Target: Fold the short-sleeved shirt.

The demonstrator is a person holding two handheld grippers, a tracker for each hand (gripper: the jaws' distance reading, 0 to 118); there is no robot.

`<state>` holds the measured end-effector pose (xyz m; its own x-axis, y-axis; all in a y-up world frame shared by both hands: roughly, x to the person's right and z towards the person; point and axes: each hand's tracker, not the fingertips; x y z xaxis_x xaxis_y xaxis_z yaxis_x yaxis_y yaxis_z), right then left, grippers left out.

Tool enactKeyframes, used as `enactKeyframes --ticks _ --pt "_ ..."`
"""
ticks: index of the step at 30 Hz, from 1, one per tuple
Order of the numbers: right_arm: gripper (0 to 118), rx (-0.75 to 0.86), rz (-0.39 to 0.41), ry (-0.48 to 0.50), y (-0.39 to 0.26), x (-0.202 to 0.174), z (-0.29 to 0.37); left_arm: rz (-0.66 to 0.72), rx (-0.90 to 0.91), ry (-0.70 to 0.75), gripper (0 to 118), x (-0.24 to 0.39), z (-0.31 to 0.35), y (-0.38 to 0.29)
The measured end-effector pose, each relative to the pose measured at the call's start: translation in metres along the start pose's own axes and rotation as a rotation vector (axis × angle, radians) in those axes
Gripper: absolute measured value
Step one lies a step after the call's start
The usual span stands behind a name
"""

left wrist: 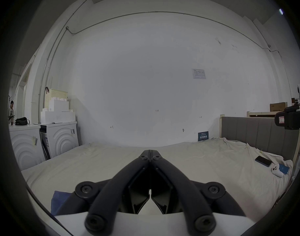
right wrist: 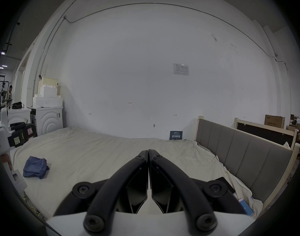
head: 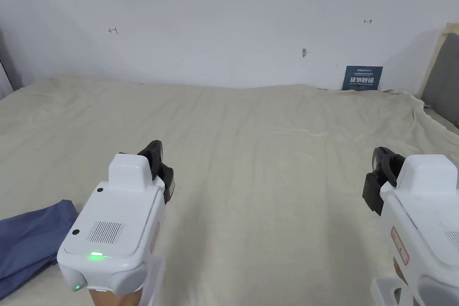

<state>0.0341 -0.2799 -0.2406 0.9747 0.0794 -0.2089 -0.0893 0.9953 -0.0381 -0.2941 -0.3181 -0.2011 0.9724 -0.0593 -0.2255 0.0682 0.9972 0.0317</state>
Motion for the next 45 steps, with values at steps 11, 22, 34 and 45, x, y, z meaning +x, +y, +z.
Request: enactKeyframes --ticks 11,22,34,45 --pt "0 0.006 0.002 -0.007 0.0007 -0.0016 0.0012 -0.001 -0.007 -0.008 0 -0.0014 -0.0007 -0.0013" --pt "108 0.017 0.004 0.000 -0.0012 -0.0009 0.0030 0.000 -0.036 0.017 118 -0.0021 -0.0035 -0.0063" --pt "118 0.021 -0.023 -0.007 -0.0044 0.0030 0.0006 -0.006 -0.009 0.020 118 -0.0029 -0.0018 -0.0033" --pt "118 0.029 -0.020 -0.006 -0.0057 0.0034 -0.0025 -0.005 0.006 0.028 118 -0.0022 -0.0024 -0.0024"
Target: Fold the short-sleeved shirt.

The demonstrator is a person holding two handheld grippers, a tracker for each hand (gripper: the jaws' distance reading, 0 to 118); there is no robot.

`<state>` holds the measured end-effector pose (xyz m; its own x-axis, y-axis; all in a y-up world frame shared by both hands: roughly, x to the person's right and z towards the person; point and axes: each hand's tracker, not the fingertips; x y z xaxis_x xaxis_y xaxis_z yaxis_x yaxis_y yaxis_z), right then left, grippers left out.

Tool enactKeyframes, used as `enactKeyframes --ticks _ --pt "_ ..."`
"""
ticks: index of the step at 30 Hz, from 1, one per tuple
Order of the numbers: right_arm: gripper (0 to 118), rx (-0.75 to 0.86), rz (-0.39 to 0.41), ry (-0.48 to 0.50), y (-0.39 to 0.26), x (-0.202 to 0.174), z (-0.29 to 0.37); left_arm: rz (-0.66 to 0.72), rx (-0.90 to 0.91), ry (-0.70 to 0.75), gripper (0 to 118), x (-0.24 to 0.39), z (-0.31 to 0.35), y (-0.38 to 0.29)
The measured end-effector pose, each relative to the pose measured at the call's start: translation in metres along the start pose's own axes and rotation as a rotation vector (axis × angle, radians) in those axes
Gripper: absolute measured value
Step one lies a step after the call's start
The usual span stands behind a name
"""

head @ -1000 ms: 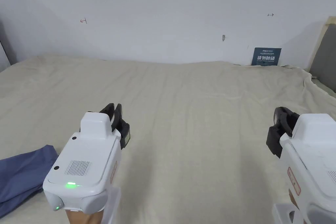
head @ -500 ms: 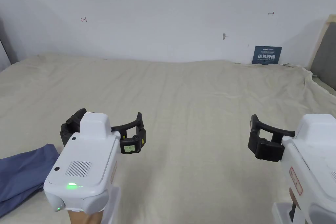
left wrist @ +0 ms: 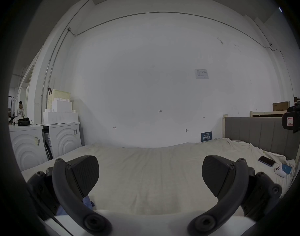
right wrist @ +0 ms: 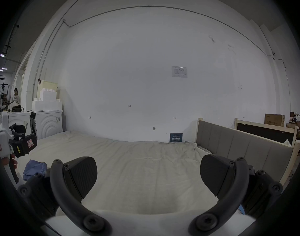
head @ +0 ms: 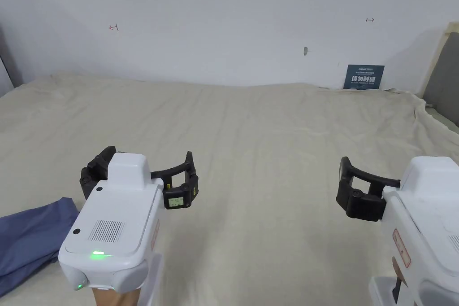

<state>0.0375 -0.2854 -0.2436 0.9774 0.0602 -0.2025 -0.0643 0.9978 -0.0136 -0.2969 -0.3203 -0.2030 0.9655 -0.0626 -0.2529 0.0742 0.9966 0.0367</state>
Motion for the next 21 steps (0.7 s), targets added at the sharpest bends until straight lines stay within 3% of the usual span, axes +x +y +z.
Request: enactKeyframes --ticks 21 --pt "118 0.003 0.003 -0.005 0.0005 -0.0036 0.0012 0.000 -0.007 0.008 118 -0.0027 0.0003 -0.0040"
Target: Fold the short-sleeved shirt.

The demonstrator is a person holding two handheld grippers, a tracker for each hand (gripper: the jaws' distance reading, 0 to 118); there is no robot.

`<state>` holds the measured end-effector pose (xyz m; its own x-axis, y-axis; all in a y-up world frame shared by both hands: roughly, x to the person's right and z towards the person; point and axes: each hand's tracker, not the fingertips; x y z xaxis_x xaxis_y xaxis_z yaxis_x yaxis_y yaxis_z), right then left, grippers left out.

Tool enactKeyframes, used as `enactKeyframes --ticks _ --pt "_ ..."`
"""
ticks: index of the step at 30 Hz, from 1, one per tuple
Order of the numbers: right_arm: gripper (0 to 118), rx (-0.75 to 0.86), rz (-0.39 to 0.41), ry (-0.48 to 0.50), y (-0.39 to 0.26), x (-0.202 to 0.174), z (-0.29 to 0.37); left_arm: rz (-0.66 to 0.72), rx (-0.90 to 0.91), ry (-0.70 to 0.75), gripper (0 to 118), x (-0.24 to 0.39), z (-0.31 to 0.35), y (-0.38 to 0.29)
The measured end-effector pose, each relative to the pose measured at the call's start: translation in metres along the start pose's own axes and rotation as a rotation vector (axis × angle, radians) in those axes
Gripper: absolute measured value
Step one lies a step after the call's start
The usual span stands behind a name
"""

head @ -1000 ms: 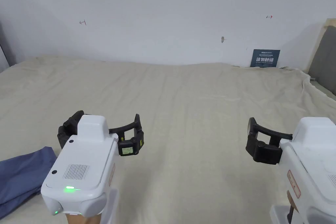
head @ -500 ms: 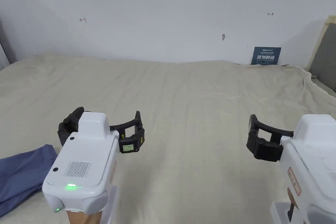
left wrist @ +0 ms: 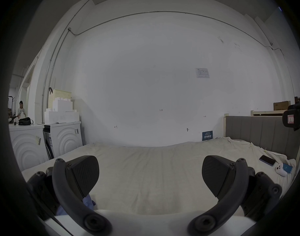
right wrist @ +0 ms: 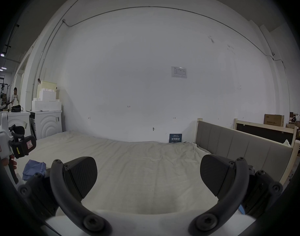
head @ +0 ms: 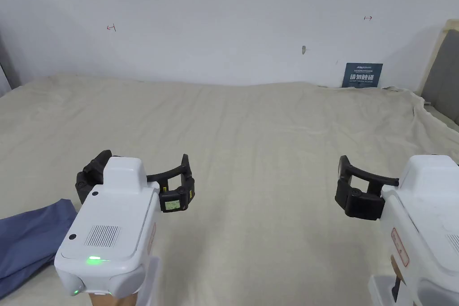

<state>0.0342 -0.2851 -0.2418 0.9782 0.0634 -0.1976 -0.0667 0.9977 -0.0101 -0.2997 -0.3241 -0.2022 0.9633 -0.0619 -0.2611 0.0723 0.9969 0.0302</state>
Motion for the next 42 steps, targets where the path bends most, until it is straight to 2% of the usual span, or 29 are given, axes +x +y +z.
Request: enactKeyframes --ticks 27,29,31,33,37,40,42 --pt "118 0.016 0.007 -0.004 0.003 -0.002 0.004 0.008 -0.005 -0.009 118 0.000 0.001 -0.001" --pt "118 0.005 -0.022 -0.004 0.004 -0.003 0.004 0.008 -0.005 -0.013 118 0.000 0.002 0.000" --pt "118 -0.021 -0.069 -0.021 0.005 -0.003 0.003 0.006 -0.005 -0.011 118 -0.001 0.002 0.000" --pt "118 -0.061 -0.110 -0.080 0.008 -0.007 0.001 0.012 -0.004 -0.012 118 -0.002 0.002 0.000" --pt "118 -0.255 -0.151 -0.128 0.013 -0.006 -0.011 0.026 -0.011 -0.013 118 -0.004 0.002 0.001" --pt "117 -0.442 -0.207 -0.095 0.016 0.002 -0.022 0.025 -0.006 -0.010 118 -0.005 0.003 0.001" --pt "117 -0.497 -0.255 -0.074 0.015 0.007 -0.025 0.026 -0.006 -0.008 118 -0.006 0.003 0.001"
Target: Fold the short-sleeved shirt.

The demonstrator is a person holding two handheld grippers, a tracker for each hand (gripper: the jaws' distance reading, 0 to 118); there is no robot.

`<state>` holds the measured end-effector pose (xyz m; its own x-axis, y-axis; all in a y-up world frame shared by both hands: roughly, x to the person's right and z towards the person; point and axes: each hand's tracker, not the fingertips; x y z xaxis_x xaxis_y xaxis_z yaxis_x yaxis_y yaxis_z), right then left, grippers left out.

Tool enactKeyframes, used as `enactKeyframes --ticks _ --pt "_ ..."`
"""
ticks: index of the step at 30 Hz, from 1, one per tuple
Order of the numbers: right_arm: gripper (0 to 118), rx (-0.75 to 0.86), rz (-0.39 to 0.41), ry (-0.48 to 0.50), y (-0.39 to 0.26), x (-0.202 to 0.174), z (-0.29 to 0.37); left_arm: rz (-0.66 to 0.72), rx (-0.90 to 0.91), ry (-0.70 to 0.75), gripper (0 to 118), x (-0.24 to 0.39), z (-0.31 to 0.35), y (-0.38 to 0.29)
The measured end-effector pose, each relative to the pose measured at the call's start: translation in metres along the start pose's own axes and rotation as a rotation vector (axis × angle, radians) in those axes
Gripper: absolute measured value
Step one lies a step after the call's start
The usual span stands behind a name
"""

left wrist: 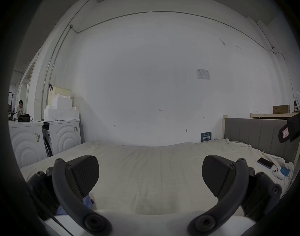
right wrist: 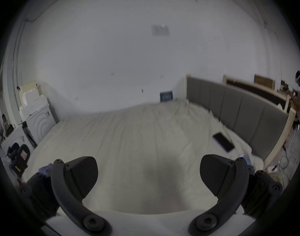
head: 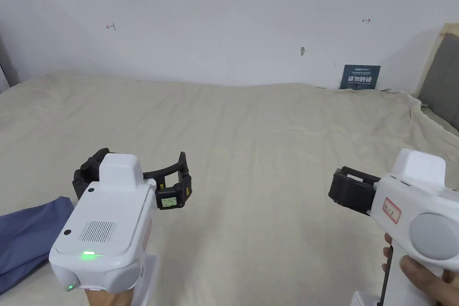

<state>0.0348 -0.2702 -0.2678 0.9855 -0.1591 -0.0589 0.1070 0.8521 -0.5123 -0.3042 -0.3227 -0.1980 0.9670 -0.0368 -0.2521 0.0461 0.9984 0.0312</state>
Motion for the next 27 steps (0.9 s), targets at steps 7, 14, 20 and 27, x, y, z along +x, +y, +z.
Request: enactKeyframes --ticks 7,14,20,27 --pt "116 -0.026 0.008 -0.077 -0.002 -0.007 -0.002 0.007 -0.007 0.002 118 -0.001 0.000 0.000" --pt "116 0.041 -0.039 -0.089 -0.002 -0.005 0.005 -0.003 -0.002 0.005 118 -0.001 0.000 0.000" --pt "116 0.025 -0.066 -0.074 0.001 -0.001 0.005 0.001 0.004 0.006 118 -0.003 0.001 0.000" --pt "116 0.268 0.024 0.047 -0.009 0.004 0.012 0.001 0.008 0.010 118 -0.004 0.001 0.001"
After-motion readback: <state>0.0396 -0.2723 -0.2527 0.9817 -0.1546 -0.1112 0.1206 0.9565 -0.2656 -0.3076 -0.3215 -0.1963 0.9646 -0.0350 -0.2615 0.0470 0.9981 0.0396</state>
